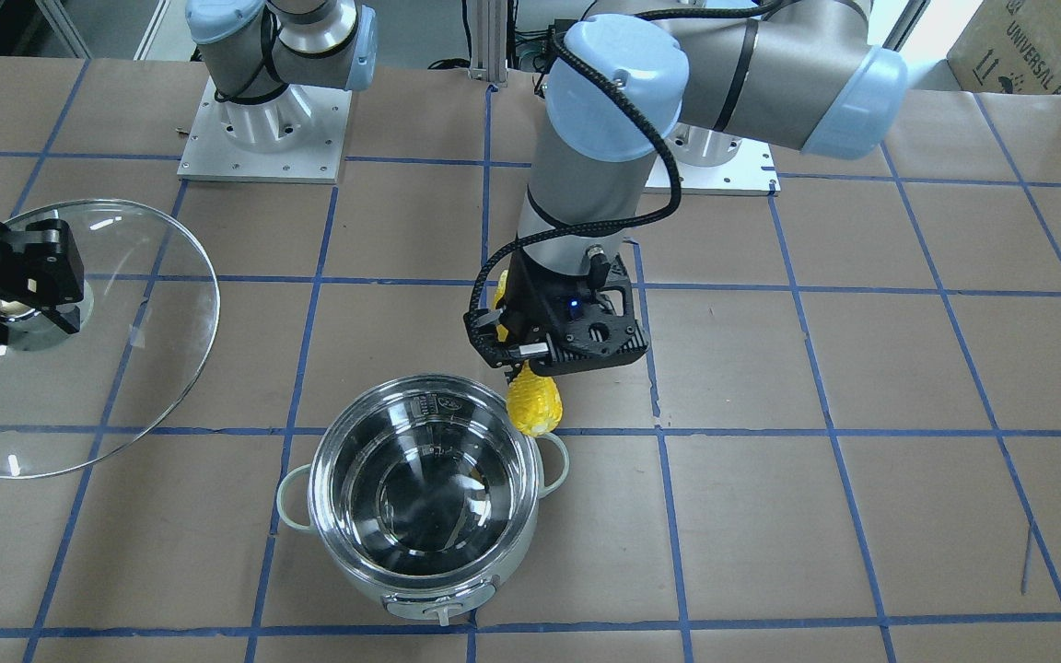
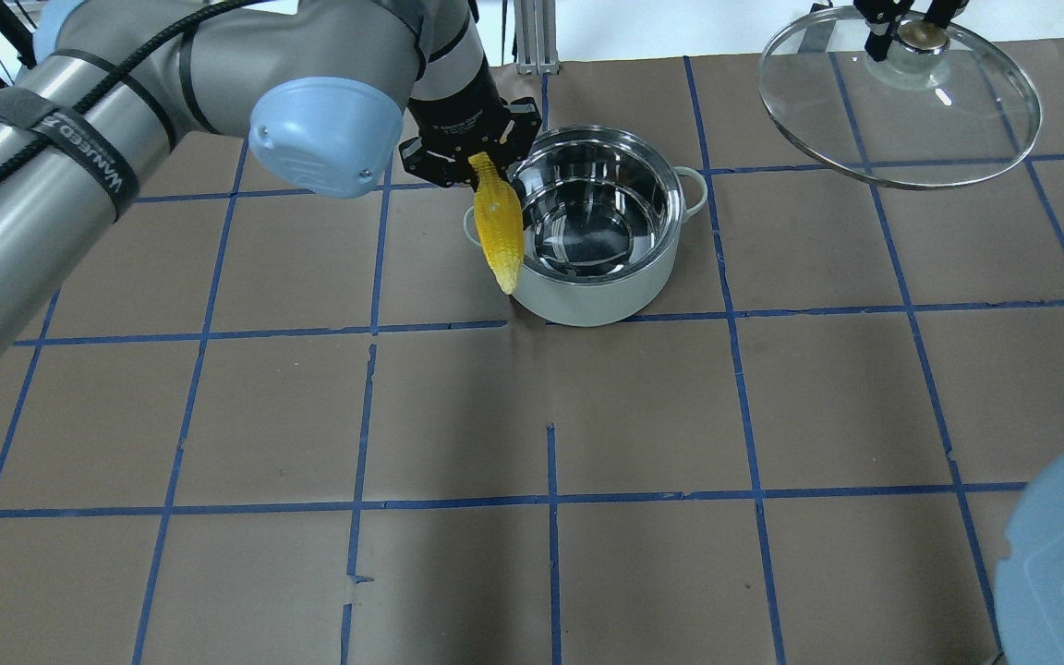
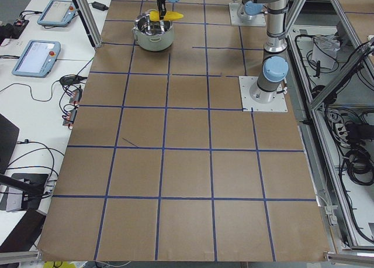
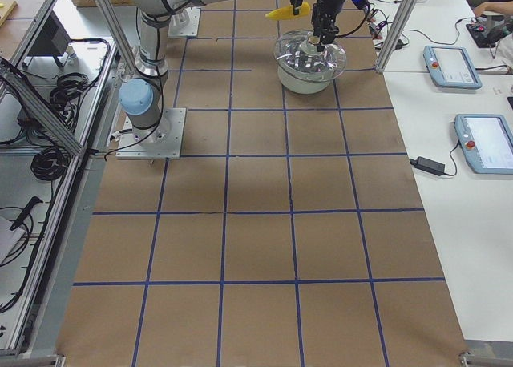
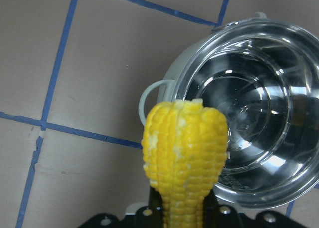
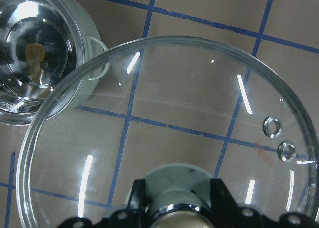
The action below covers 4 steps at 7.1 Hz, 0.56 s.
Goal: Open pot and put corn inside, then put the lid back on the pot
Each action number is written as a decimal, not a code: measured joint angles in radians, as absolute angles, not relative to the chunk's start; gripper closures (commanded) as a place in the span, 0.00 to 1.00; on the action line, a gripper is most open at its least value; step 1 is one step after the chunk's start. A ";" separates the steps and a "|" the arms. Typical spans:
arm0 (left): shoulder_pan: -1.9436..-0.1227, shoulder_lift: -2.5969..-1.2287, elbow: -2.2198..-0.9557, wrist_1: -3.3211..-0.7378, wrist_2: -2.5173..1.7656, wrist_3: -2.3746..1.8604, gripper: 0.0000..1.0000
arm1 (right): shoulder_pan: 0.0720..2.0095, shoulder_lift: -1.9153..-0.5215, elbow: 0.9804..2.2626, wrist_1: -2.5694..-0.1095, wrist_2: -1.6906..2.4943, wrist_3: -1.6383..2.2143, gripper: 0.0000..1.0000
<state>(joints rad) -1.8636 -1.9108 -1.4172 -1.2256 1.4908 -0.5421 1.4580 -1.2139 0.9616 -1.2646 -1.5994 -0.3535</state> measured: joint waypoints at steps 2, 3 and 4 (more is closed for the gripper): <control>-1.889 -1.955 -1.406 -1.157 1.489 -0.547 0.97 | 1.461 -1.215 0.965 -1.278 -1.597 -0.349 0.66; -1.893 -1.983 -1.373 -1.145 1.482 -0.547 0.97 | 1.463 -1.218 0.978 -1.276 -1.582 -0.344 0.66; -1.898 -2.018 -1.322 -1.144 1.469 -0.549 0.88 | 1.464 -1.232 1.002 -1.277 -1.564 -0.339 0.66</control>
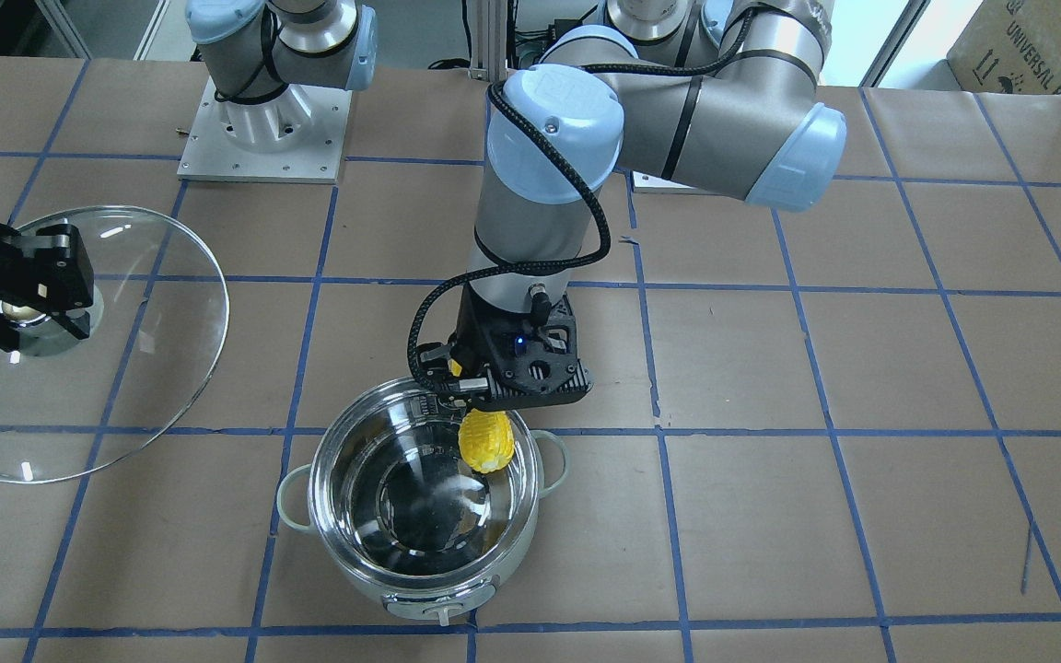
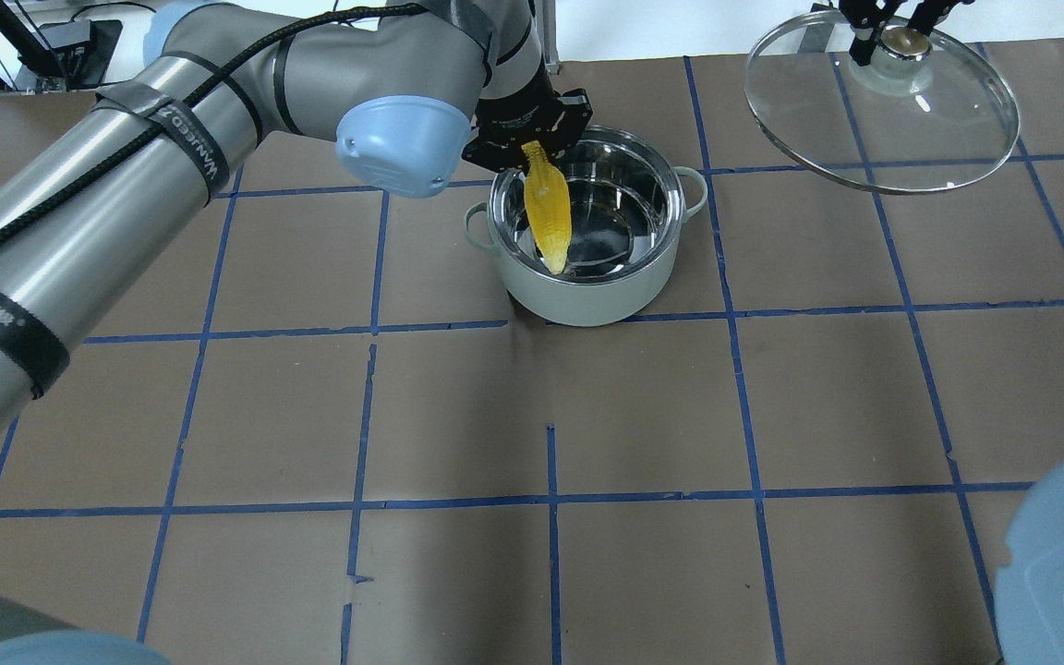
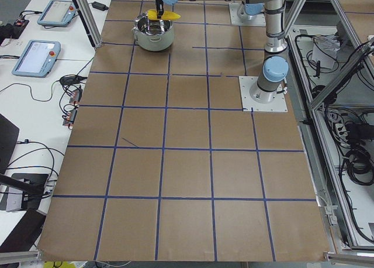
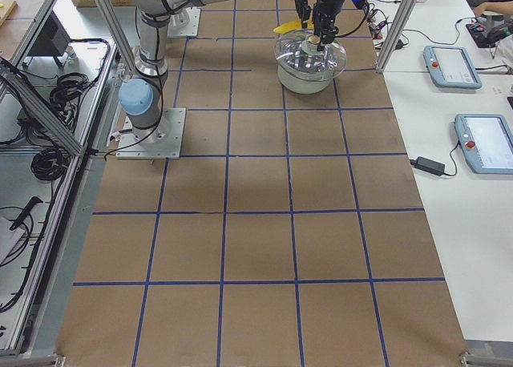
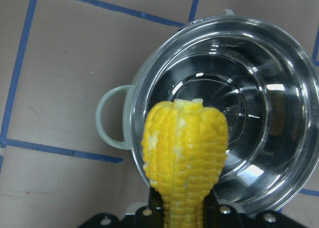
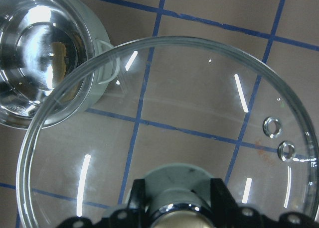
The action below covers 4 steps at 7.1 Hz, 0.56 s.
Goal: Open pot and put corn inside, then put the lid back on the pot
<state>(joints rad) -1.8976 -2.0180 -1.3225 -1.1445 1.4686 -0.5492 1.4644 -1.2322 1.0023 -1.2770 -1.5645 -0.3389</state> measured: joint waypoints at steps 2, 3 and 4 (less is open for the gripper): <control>-1.913 -2.062 -1.258 -1.154 1.457 -0.560 0.00 | 1.466 -1.299 1.069 -1.285 -1.548 -0.330 0.66; -1.921 -2.071 -1.252 -1.157 1.454 -0.573 0.00 | 1.466 -1.339 1.124 -1.301 -1.538 -0.328 0.66; -1.926 -2.078 -1.251 -1.158 1.453 -0.579 0.00 | 1.467 -1.387 1.192 -1.339 -1.532 -0.329 0.66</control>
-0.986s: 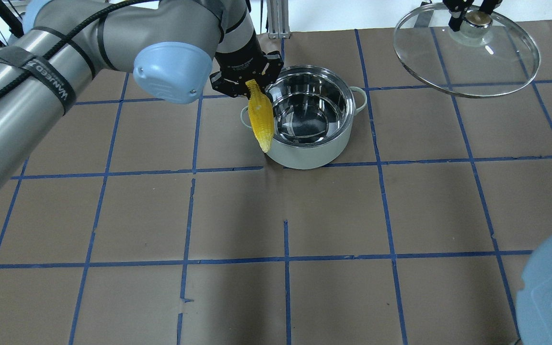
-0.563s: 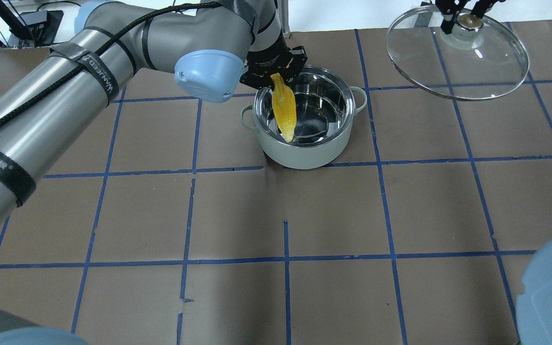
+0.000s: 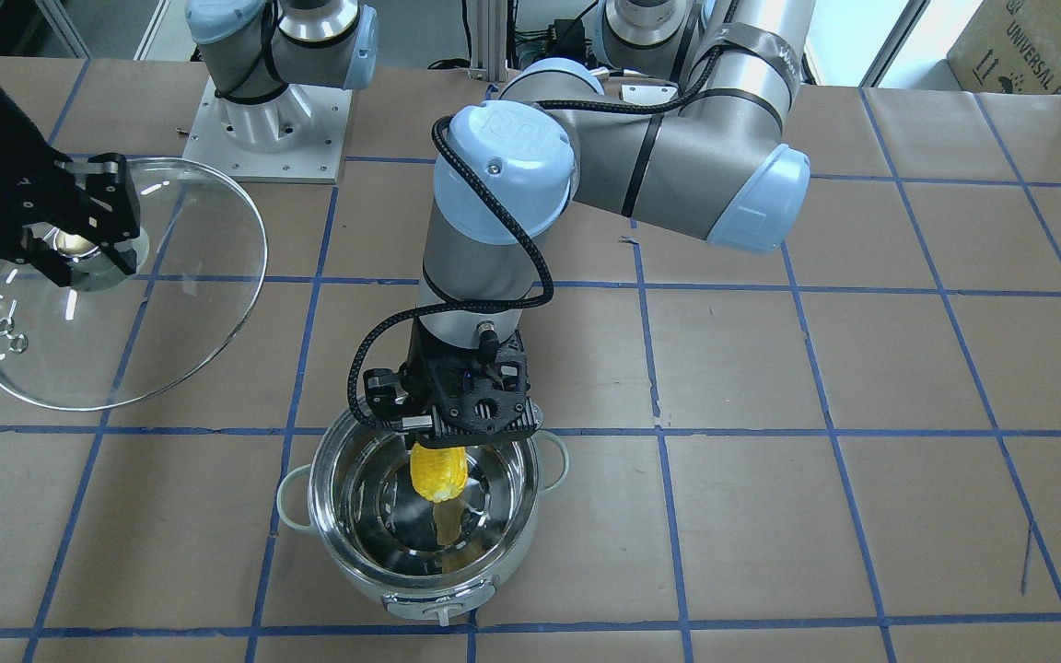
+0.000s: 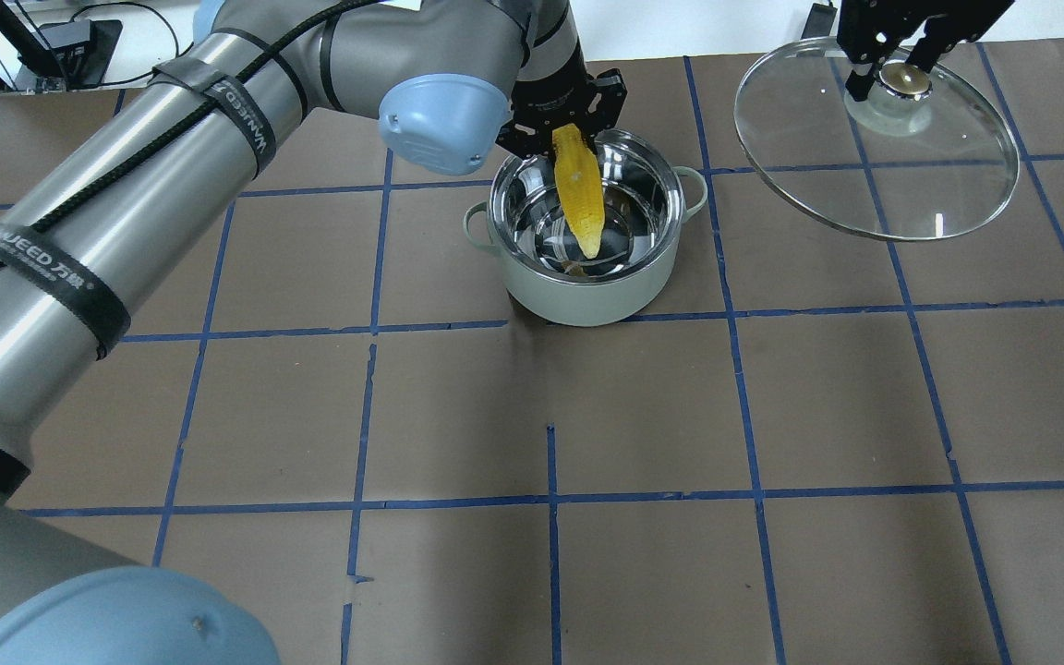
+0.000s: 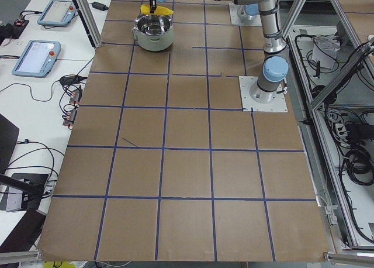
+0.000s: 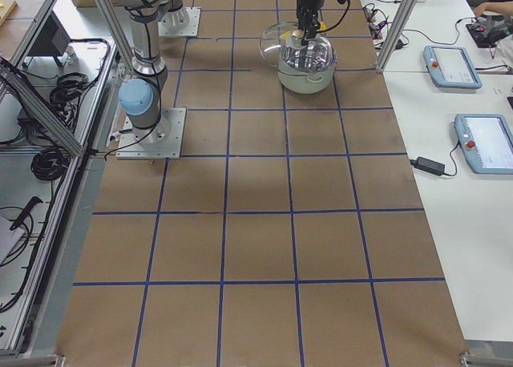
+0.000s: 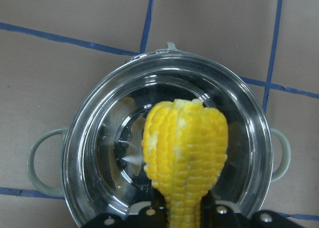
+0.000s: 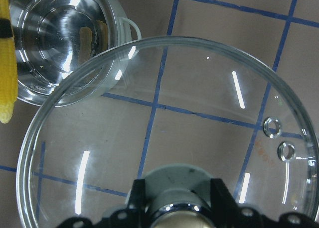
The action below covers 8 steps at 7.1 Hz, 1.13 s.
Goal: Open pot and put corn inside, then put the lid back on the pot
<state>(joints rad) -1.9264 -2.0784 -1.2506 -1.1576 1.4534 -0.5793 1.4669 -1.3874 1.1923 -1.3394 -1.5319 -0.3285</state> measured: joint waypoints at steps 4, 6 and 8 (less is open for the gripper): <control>-1.912 -2.044 -1.311 -1.169 1.457 -0.368 0.00 | 1.470 -1.518 1.374 -1.454 -1.536 -0.330 0.66; -1.850 -1.962 -1.425 -1.171 1.456 -0.131 0.00 | 1.479 -1.548 1.434 -1.491 -1.538 -0.328 0.66; -1.724 -1.813 -1.603 -1.173 1.417 0.045 0.00 | 1.489 -1.566 1.493 -1.539 -1.536 -0.318 0.66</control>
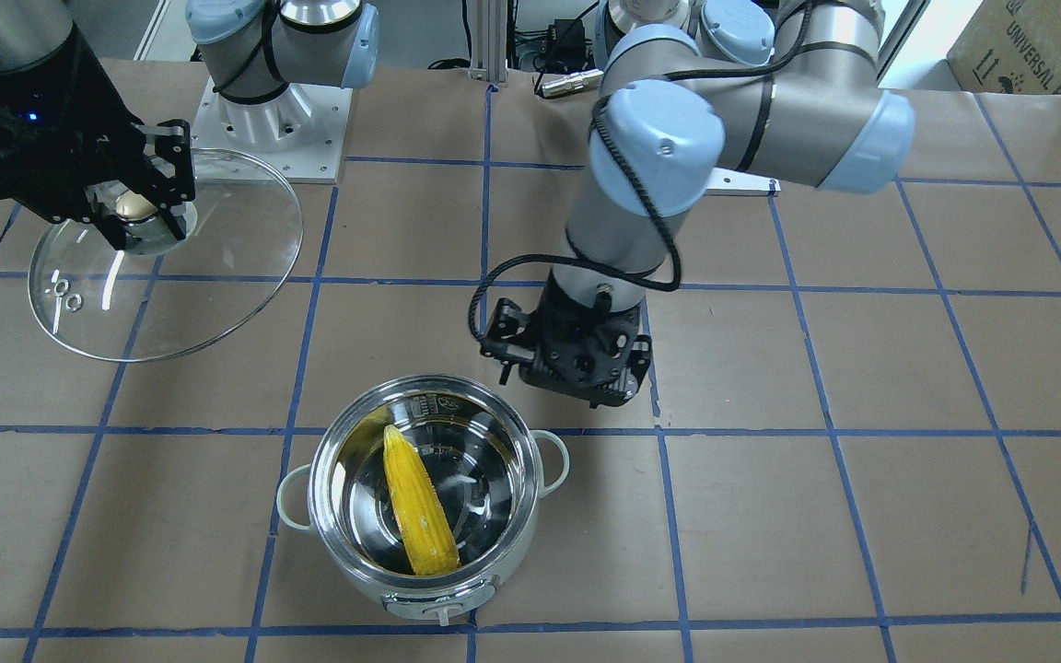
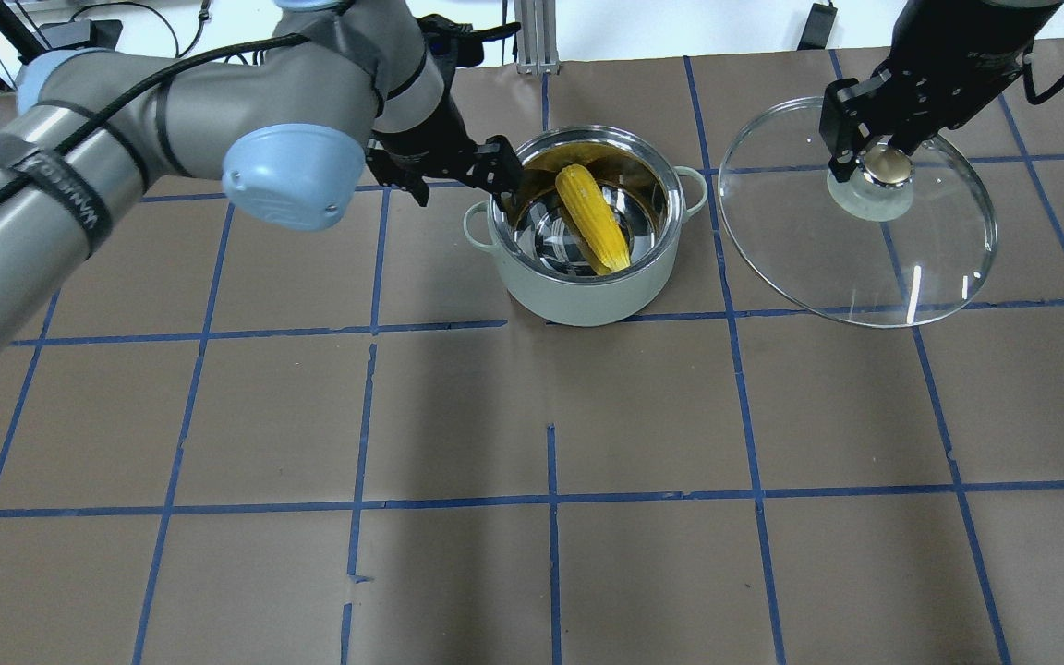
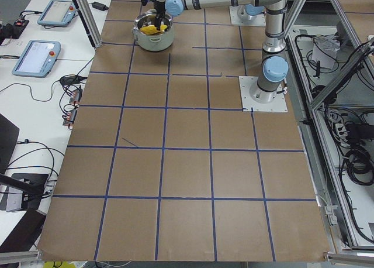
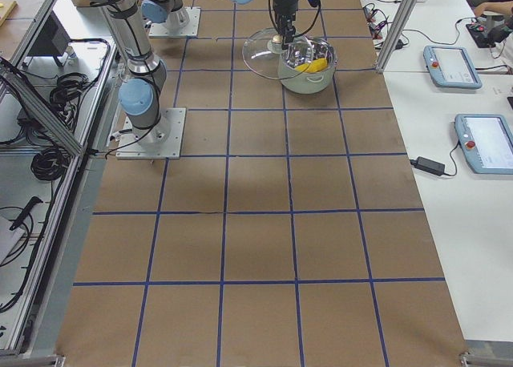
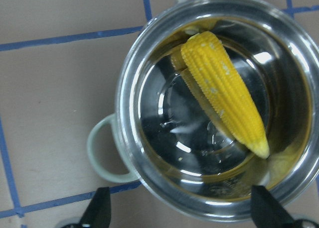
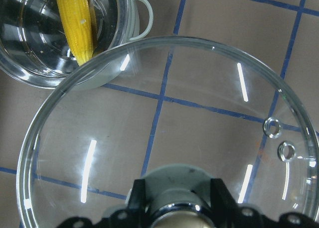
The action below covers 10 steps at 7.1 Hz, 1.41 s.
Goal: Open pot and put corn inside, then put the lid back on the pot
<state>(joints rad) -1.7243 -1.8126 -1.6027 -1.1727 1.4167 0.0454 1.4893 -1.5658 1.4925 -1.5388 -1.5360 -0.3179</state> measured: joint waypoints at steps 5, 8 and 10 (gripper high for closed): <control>-1.366 -1.600 -1.725 -1.455 1.437 0.165 0.00 | 1.523 -1.548 1.509 -1.579 -1.571 -0.237 0.66; -1.374 -1.658 -1.551 -1.632 1.432 0.142 0.00 | 1.618 -1.479 1.506 -1.645 -1.583 -0.122 0.65; -1.445 -1.690 -1.493 -1.640 1.427 0.112 0.00 | 1.653 -1.419 1.495 -1.691 -1.582 -0.084 0.66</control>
<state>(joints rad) -1.4453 -1.6898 -1.4933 -1.6402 1.4268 0.1124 1.6529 -1.4194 1.4949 -1.6909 -1.5817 -0.0844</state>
